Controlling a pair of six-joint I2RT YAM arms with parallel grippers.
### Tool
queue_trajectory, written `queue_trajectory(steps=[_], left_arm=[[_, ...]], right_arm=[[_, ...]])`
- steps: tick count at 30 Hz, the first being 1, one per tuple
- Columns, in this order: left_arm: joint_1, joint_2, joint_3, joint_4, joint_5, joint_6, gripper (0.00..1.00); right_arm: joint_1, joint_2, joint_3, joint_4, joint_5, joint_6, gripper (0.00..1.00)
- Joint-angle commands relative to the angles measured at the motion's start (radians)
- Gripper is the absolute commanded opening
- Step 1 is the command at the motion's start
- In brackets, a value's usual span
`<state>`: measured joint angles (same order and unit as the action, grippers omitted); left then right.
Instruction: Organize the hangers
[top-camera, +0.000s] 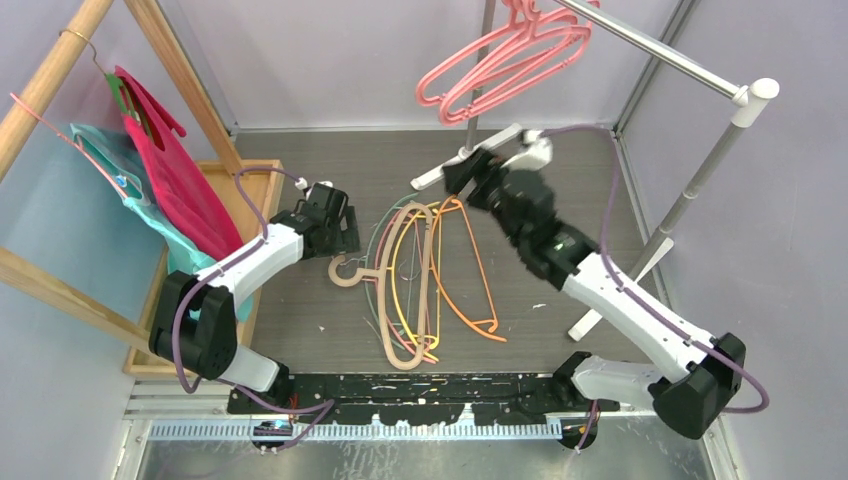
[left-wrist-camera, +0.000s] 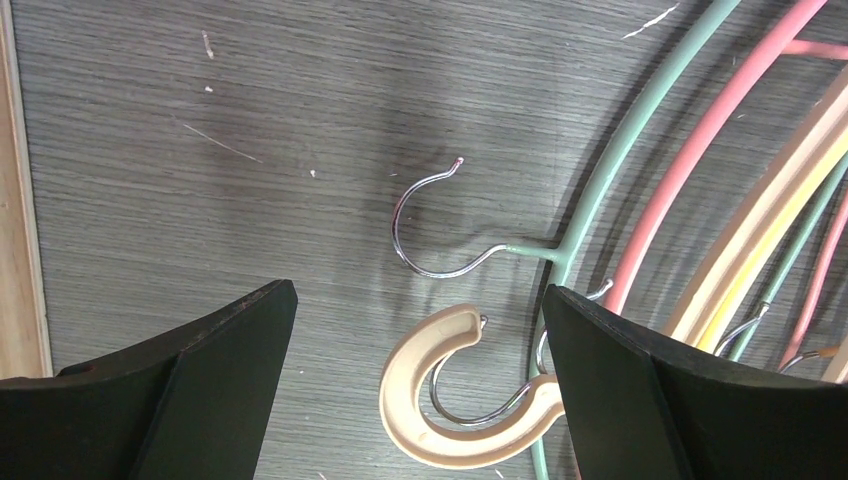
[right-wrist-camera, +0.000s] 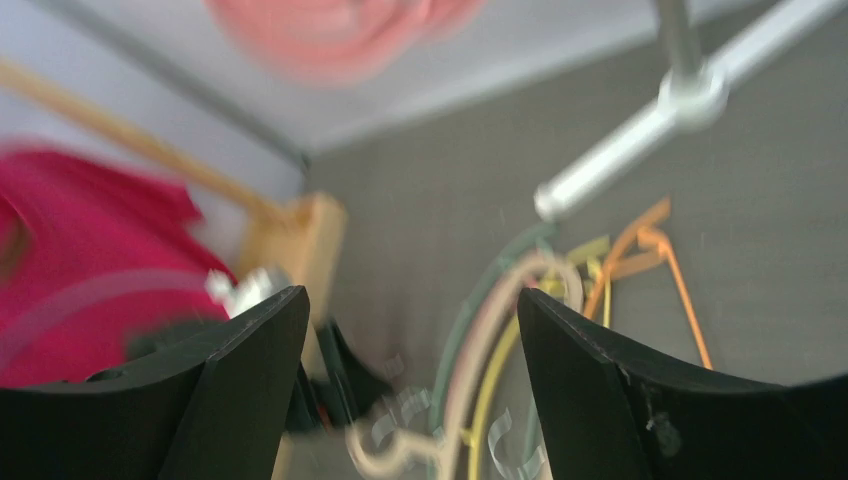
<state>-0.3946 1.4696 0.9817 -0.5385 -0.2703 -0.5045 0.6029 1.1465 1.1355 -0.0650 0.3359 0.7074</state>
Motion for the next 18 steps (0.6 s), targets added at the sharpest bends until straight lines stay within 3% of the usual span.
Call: queue_trajectory(steps=[1,8,18], left_arm=[[-0.003,-0.019,0.026,-0.002,-0.034,0.011,0.98],[0.000,0.000,0.012,0.011,-0.022,-0.012,0.98],[0.044,0.011,0.013,0.012,0.010,-0.021,0.98]], right_arm=[[0.213,0.011,-0.126,-0.148,0.160,-0.116,0.81],[0.508,0.215,-0.121,-0.235,0.156,-0.129,0.79],[0.635,0.456,-0.035,-0.164,0.045,-0.084,0.78]])
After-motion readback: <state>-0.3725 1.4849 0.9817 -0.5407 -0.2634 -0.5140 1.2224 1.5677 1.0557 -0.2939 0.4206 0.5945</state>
